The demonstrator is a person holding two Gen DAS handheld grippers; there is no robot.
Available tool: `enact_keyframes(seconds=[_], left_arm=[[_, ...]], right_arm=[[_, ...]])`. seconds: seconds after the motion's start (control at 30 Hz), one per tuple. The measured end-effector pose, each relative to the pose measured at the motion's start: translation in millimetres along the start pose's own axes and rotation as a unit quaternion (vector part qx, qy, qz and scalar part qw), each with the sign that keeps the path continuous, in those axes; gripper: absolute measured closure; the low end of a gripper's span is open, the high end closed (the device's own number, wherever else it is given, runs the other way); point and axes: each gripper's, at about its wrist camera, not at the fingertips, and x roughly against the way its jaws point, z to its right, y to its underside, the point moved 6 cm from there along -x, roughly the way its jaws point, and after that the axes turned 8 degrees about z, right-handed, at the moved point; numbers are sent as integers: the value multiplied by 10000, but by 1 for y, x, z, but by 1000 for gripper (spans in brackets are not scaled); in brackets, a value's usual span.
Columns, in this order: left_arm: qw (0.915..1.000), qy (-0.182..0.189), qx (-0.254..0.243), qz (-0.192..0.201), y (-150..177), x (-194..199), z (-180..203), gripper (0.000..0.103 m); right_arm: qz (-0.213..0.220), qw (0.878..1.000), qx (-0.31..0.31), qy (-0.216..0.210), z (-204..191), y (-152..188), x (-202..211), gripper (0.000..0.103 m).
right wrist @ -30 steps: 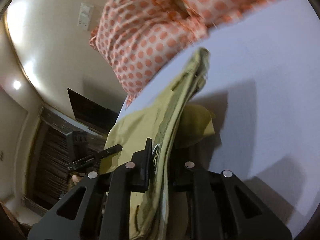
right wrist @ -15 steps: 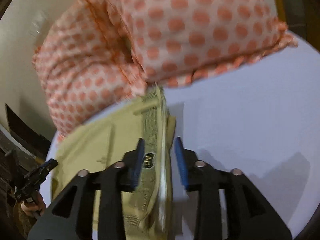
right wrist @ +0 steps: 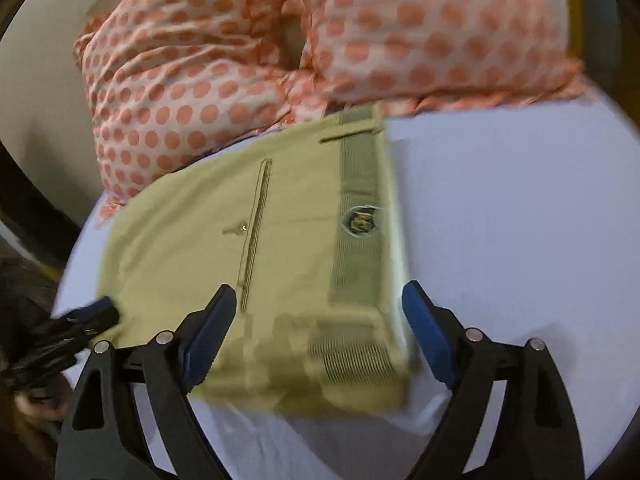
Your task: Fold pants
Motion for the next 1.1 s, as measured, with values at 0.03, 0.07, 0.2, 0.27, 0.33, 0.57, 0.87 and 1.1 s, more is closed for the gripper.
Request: enact_keyframes(seconds=[0.03,0.07,0.2,0.27,0.33,0.57,0.87,1.1], left_arm=[[9999,-95,-77,72,7,12,2,24],[9996,-212,-144,138,15,23,3,20],[9962,-790,-316,156,59,57,5,5],[9955,-881,-347,3,75,55,6,5],[9948,-945,-359,-136,88,49,5,5],[9906,-1276,-462,-158,102,37,6,2],[9907,-1305,-385,68,105,38,7,2],[9907,-1306,-385,70,105,38,7,2]], right_arm=[[120,9999,113,-26,0,5,13,2],[317,9991,262,-38,-6,17,35,1],[226,9973,700,36,-20,60,53,1],[61,9962,851,195,-27,81,48,1],[-122,9952,926,277,-32,96,42,1],[-338,9889,1200,803,-37,119,37,1],[-284,9900,1119,809,-36,120,38,1],[-285,9900,1125,806,-36,120,39,1]])
